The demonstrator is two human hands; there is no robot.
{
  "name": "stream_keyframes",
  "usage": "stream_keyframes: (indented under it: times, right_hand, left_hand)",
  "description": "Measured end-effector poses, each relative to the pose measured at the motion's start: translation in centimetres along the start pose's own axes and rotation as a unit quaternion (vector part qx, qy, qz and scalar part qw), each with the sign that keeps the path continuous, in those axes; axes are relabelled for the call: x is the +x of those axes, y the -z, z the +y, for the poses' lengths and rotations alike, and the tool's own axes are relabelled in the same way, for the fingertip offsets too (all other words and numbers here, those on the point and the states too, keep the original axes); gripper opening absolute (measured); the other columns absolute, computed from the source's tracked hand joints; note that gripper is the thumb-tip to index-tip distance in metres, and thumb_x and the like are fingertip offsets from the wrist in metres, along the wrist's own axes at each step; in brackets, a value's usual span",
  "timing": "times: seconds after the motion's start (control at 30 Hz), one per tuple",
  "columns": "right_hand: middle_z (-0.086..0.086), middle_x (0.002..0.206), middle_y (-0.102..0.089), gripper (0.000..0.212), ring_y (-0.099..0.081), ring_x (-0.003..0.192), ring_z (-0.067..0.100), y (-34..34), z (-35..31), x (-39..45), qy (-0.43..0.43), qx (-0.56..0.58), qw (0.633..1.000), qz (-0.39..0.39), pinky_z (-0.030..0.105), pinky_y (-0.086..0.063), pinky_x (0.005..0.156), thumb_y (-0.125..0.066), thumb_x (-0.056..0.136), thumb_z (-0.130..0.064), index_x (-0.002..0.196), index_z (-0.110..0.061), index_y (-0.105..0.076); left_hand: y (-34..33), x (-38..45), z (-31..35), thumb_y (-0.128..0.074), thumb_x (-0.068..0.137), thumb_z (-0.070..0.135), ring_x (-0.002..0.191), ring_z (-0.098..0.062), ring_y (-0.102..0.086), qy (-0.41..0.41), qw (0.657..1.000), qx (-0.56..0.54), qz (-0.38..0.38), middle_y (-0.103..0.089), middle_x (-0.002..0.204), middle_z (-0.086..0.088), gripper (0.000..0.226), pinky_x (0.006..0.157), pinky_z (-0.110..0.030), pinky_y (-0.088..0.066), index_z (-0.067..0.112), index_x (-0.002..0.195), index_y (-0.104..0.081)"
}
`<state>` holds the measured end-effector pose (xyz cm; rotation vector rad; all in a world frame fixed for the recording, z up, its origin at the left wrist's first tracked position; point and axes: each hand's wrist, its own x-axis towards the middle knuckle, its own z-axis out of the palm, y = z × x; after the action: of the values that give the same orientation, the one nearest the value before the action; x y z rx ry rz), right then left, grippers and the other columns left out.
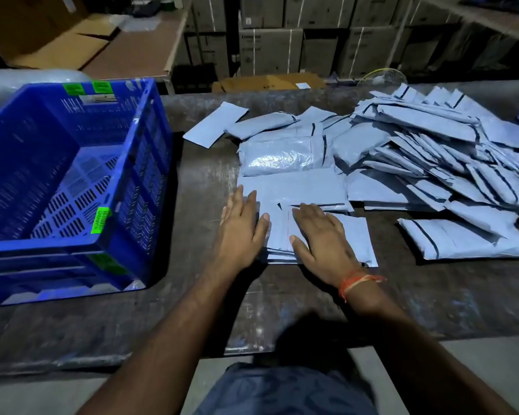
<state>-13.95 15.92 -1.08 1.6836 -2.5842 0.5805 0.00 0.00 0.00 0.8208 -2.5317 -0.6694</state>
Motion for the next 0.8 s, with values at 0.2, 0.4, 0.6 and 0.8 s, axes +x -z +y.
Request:
stream_keyframes:
  times: [0.2, 0.4, 0.6, 0.8]
  right_hand:
    - [-0.001, 0.161, -0.031, 0.059, -0.017, 0.152, 0.016, -0.4, -1.1, -1.3, -0.040, 0.001, 0.999, -0.009, 0.042, -0.010, 0.119, -0.032, 0.099, -0.052, 0.153, -0.026, -0.036]
    - [-0.002, 0.155, -0.041, 0.051, -0.027, 0.148, 0.014, 1.0, -1.1, -0.9, -0.072, 0.032, 0.996, 0.042, 0.042, -0.017, 0.116, -0.037, 0.099, -0.048, 0.145, -0.028, -0.048]
    - [-0.001, 0.149, -0.049, 0.054, -0.037, 0.143, 0.014, 2.9, -0.1, 0.8, -0.103, 0.065, 0.989, 0.079, 0.039, -0.024, 0.113, -0.042, 0.093, -0.045, 0.142, -0.027, -0.053]
    - [-0.001, 0.148, -0.051, 0.054, -0.040, 0.141, 0.012, 3.9, 2.6, 1.2, -0.107, 0.055, 0.989, 0.090, 0.037, -0.024, 0.111, -0.045, 0.090, -0.043, 0.141, -0.028, -0.053]
  left_hand:
    - [-0.3, -0.2, -1.0, -0.033, 0.097, 0.054, 0.140, -0.044, -0.029, -0.011, 0.992, 0.036, -0.124, -0.036, 0.151, -0.018, 0.063, 0.112, -0.058, -0.034, 0.015, 0.146, -0.039]
    - [0.8, 0.5, -0.2, -0.038, 0.096, 0.050, 0.136, -0.043, -0.035, 0.011, 0.996, 0.019, -0.088, -0.042, 0.145, -0.019, 0.057, 0.108, -0.055, -0.037, 0.012, 0.137, -0.048]
    - [1.6, 3.1, 1.5, -0.051, 0.102, 0.038, 0.149, -0.034, -0.024, -0.030, 0.998, -0.026, -0.044, -0.027, 0.162, -0.016, 0.056, 0.116, -0.047, -0.033, 0.013, 0.152, -0.041]
    - [-0.3, 4.2, 4.8, -0.049, 0.102, 0.040, 0.151, -0.029, -0.021, -0.059, 0.997, -0.014, -0.050, -0.023, 0.165, -0.010, 0.056, 0.114, -0.047, -0.033, 0.018, 0.153, -0.039]
